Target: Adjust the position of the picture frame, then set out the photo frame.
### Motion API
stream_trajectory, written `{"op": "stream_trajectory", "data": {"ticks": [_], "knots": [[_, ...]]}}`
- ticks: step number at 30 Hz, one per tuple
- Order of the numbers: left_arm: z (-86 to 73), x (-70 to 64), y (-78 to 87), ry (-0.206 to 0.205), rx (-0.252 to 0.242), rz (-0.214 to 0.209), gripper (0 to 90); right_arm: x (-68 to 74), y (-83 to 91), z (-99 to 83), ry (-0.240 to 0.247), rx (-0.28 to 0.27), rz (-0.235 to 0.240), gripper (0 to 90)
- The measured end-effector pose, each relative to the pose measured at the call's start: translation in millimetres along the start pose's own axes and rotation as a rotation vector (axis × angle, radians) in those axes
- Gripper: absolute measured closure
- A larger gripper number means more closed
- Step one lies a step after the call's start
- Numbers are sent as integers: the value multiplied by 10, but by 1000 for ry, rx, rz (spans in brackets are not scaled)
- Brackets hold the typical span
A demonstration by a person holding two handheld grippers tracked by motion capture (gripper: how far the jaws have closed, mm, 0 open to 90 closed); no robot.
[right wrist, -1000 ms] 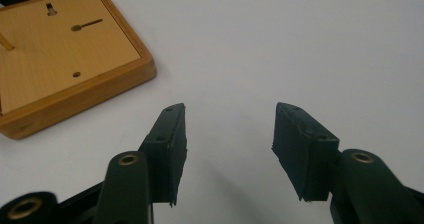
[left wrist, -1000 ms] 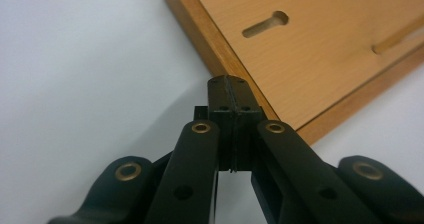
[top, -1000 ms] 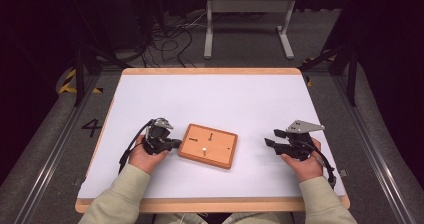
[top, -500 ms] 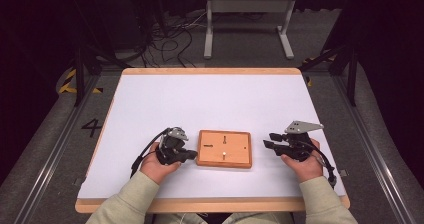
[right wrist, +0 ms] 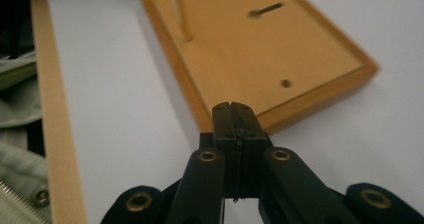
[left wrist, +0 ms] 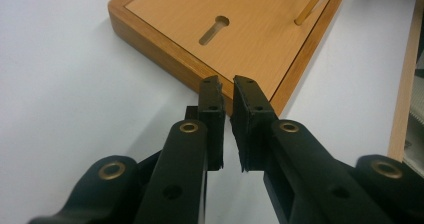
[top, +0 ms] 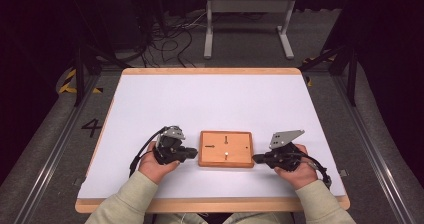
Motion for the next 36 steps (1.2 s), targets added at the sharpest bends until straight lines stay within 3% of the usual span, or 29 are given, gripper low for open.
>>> {"op": "stream_trajectory", "data": {"ticks": [3,8,10,17,18,20,23,27,36], "knots": [[7,1,31,-4,-20,0,815,75,-94,2,39,45,37,900],[14,-10,36,-13,-27,-6,810,116,-169,12,89,85,11,900],[19,-15,33,-17,-33,-8,808,117,-177,28,124,106,-96,900],[48,-38,57,-34,-59,8,717,99,-115,37,102,48,-61,900],[54,-43,58,-41,-63,17,701,65,-26,55,77,8,-86,900],[69,-62,67,-50,-74,32,687,44,8,56,62,-10,-98,891],[97,-89,94,-57,-103,51,627,-36,131,51,-13,-75,-163,823],[118,-114,117,-70,-127,72,574,-134,280,35,-93,-167,-207,717],[164,-169,106,-85,-162,82,458,-235,414,-20,-155,-226,-281,636]]}}
Point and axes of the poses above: each handheld gripper's, and its own axes: y roughly backward along the jaws, z roughly out of its top, x roughly to its left, the point moved 3 cm from there along -y, roughly forward along the jaws, and after that the axes turned 2 degrees about x, right-handed, at the moved point
